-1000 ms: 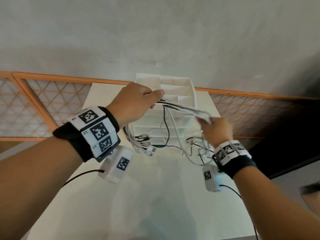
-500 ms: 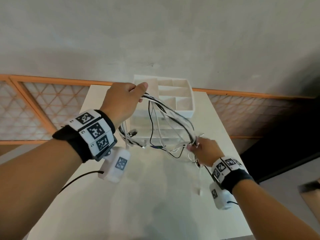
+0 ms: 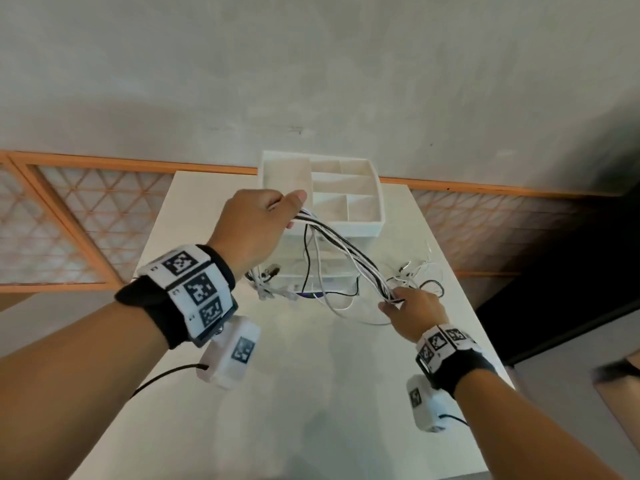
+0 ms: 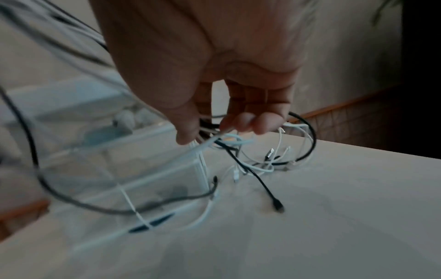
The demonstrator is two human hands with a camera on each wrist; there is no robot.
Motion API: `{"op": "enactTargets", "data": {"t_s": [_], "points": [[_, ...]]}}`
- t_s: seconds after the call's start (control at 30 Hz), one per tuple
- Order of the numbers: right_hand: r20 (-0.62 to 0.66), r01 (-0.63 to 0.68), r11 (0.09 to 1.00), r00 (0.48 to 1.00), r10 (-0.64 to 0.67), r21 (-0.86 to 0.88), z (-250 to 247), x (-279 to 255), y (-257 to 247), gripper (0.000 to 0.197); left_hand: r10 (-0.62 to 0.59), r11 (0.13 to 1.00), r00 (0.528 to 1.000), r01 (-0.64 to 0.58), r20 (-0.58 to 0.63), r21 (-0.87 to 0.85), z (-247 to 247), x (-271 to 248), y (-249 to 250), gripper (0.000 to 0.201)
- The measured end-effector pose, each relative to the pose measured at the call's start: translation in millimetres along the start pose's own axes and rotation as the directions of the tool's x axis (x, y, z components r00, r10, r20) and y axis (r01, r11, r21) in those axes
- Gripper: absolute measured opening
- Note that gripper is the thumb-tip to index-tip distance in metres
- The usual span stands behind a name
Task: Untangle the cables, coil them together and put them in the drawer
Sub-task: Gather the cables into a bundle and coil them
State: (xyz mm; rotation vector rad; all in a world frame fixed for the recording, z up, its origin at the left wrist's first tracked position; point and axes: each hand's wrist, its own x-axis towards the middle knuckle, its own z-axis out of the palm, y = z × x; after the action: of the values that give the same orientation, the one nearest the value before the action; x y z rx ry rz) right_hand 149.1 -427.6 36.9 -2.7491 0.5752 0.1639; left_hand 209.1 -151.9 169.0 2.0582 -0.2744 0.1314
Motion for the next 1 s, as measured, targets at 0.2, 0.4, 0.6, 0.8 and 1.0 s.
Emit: {"op": "enactTargets", "data": {"t_s": [0.2, 0.4, 0.6, 0.8, 1.0], "points": [[-0.246, 0.120, 0.894, 0.969, -0.011, 0.433, -88.7, 3.4, -25.6, 0.027, -0.054, 0.938, 0.989, 0.005, 0.134, 0.346, -1.0, -7.5, -22.2, 0.063], [-0.604, 0.294, 0.949, 0.780, -0.167, 0.117, -77.2, 2.3, -16.4, 0.016, -0.105, 0.972, 0.984, 0.132, -0.143, 0.192, -12.9, -6.8, -23.0, 0.060], [-0.168, -0.018, 0.985, 0.986, -0.012, -0.173, -15.5, -0.1, -10.1, 0.023, -0.025, 1.000, 0.984, 0.025, -0.175, -0.001, -10.5, -8.0, -6.6, 0.060], [-0.353, 0.118, 0.938, 0.936, 0.004, 0.325, -75.8, 27.2, -18.6, 0.030, -0.136, 0.927, 0.989, 0.107, 0.056, 0.361, -11.6, -11.6, -29.4, 0.060], [-0.563, 0.276, 0.951, 0.812, -0.153, 0.139, -79.5, 16.6, -3.9, 0.037, -0.302, 0.921, 0.944, 0.325, -0.133, 0.215, -16.9, -9.3, -52.4, 0.054]]}}
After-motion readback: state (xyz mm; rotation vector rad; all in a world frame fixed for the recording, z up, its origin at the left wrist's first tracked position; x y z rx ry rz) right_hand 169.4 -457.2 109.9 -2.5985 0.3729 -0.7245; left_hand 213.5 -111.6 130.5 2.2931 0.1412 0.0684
